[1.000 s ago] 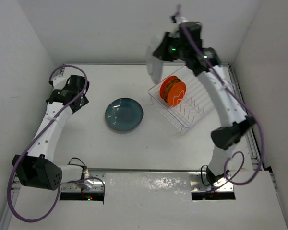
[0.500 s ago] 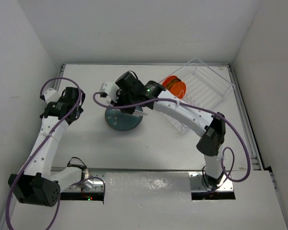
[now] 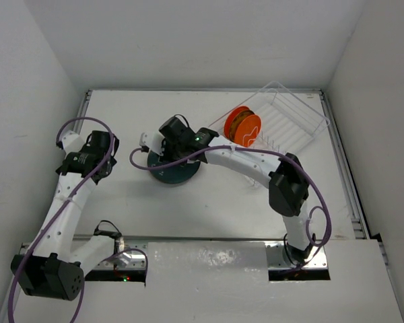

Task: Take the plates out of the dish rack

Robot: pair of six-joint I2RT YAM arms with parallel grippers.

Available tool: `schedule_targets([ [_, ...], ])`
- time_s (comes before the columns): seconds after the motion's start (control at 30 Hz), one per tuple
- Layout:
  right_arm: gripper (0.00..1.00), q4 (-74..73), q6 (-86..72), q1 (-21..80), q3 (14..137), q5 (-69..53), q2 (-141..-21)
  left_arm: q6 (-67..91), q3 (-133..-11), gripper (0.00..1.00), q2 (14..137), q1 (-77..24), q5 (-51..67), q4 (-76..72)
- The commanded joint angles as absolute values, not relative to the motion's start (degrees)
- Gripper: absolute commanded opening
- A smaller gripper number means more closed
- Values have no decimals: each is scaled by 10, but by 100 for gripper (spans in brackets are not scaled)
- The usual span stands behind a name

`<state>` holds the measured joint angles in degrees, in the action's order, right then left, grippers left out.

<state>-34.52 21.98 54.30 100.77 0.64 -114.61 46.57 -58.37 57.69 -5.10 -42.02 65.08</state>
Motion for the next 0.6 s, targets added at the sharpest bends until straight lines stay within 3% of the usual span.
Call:
schedule_targets([
  [0.0,0,-240,237,549,1024,19,-1126,455,-590,100,565,-43,-431,634],
  [0.1,5,-234,222,550,1015,7,-1135,449,-589,100,567,-43,-434,634],
  [0.2,20,-216,200,555,973,2,-1140,446,-588,100,569,-42,-436,633],
  [0.57,38,-142,129,560,846,-28,-1148,428,-590,100,549,-43,-436,610],
])
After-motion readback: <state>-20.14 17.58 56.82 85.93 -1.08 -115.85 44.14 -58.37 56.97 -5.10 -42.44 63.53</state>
